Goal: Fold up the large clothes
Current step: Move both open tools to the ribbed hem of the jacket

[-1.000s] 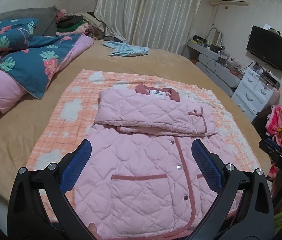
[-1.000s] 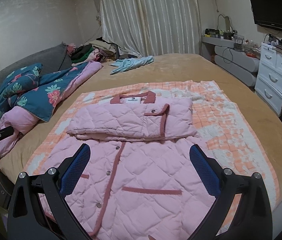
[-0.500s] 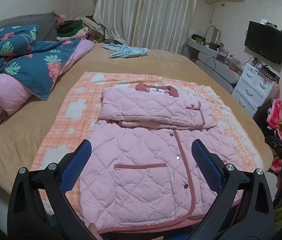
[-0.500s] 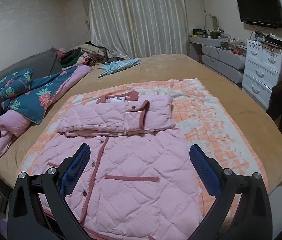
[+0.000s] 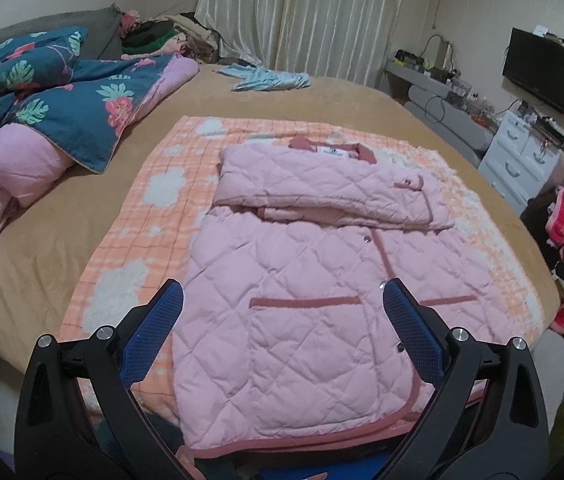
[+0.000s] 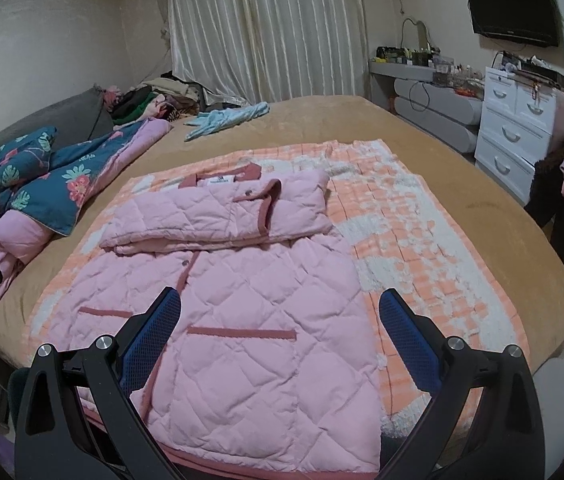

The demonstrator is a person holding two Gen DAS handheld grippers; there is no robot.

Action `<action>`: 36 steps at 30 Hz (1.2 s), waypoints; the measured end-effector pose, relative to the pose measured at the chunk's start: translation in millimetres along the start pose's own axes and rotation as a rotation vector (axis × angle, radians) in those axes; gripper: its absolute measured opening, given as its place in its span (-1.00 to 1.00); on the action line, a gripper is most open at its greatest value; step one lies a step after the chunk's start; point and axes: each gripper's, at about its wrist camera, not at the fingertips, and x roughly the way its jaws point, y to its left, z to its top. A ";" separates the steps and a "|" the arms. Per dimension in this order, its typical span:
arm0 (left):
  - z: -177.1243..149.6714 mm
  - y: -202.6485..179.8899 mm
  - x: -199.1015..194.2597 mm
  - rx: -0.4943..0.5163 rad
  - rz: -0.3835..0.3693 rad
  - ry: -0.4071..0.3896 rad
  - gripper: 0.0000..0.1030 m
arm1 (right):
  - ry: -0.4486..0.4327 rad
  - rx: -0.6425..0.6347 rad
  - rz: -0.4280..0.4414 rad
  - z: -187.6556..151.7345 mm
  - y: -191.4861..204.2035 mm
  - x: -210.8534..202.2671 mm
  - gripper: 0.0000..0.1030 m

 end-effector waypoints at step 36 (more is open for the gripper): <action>-101.7 72.5 93.6 -0.081 0.059 0.294 0.82 | 0.231 0.002 -0.053 -78.0 -60.8 66.5 0.92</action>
